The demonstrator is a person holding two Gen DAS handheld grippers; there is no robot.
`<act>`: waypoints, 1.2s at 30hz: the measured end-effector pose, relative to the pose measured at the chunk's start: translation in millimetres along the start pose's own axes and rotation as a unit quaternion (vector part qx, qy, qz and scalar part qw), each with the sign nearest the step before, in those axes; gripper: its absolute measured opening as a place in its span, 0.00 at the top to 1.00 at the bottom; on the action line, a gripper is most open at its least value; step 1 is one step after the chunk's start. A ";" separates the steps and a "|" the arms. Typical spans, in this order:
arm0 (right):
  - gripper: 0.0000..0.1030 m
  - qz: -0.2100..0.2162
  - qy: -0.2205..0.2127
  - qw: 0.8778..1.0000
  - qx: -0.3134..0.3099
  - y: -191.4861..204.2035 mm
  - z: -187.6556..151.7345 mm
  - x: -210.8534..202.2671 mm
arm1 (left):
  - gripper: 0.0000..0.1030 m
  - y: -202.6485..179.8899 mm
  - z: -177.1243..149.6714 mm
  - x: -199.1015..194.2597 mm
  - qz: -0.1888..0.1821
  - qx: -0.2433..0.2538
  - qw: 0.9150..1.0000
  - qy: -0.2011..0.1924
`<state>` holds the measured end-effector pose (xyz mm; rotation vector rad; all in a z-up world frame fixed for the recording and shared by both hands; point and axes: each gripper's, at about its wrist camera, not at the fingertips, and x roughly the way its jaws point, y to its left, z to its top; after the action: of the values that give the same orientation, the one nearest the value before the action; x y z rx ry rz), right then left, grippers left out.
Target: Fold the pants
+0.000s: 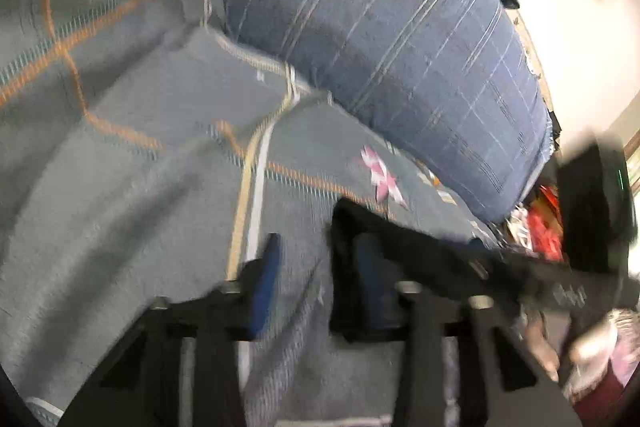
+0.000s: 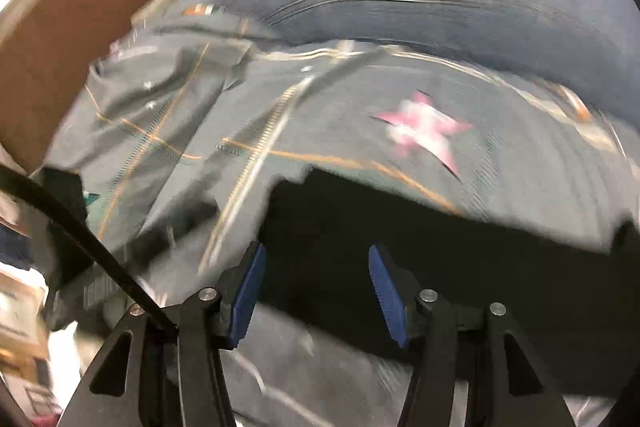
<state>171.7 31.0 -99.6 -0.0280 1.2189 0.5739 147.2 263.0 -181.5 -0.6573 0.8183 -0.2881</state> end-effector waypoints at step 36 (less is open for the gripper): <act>0.90 -0.060 -0.005 0.998 -0.011 -20.9 22.4 -25.4 | 0.93 -125.2 -29.1 41.2 -0.027 0.105 0.991 0.075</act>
<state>194.6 10.0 -74.7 -0.1153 1.1919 0.4816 153.6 134.8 -139.7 -0.4641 0.9003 -0.4715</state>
